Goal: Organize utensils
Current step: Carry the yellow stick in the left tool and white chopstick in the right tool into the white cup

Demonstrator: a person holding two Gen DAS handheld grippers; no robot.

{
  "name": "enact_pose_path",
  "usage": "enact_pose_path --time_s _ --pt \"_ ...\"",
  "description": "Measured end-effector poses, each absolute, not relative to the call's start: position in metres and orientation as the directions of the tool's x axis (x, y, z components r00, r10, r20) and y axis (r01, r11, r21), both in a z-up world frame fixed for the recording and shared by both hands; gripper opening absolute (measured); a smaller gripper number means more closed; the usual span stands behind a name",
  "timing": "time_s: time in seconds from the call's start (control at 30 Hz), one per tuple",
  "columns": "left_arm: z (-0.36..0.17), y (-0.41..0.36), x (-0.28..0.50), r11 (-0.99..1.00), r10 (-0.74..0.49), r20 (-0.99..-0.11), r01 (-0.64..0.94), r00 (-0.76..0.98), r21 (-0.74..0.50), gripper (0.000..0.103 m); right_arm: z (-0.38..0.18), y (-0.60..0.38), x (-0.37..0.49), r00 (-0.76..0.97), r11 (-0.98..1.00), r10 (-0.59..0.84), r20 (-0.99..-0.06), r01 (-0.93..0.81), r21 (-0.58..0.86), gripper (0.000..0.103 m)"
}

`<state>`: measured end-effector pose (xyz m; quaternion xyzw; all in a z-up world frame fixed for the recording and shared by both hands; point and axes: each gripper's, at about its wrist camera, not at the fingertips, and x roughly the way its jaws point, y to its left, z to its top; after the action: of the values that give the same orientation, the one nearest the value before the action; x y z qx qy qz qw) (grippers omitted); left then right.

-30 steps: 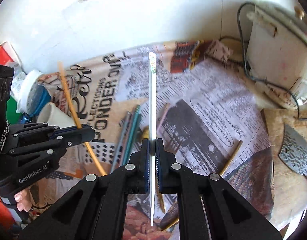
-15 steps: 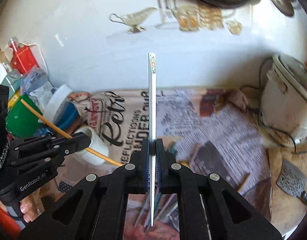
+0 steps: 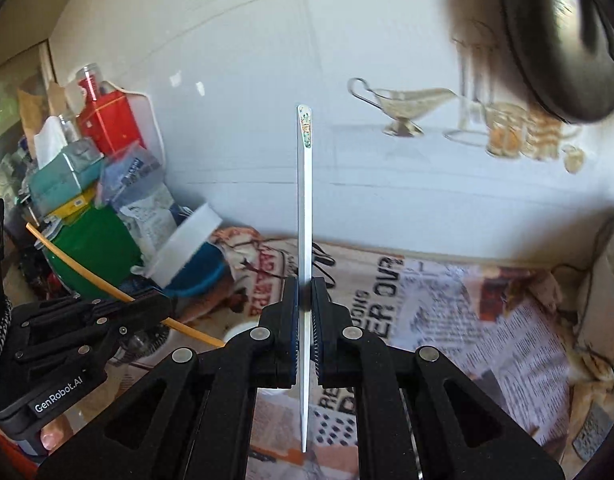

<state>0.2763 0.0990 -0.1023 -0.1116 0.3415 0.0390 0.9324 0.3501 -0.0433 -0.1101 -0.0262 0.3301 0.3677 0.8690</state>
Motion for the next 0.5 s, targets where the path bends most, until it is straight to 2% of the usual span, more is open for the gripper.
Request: enact_pose_path --time_s 0.23,0.5 --pt "-0.100 0.129 0.274 0.962 0.041 -0.640 -0.203 0.767 -0.183 0.003 -0.104 -0.002 0.359 0.473 0.671 0.673 -0.569 -0.713 0.201 0.006" --pt "-0.120 0.145 0.289 0.958 0.030 -0.682 -0.216 0.731 -0.190 0.003 -0.116 0.034 0.376 0.432 0.638 0.697 -0.572 -0.738 0.220 0.006"
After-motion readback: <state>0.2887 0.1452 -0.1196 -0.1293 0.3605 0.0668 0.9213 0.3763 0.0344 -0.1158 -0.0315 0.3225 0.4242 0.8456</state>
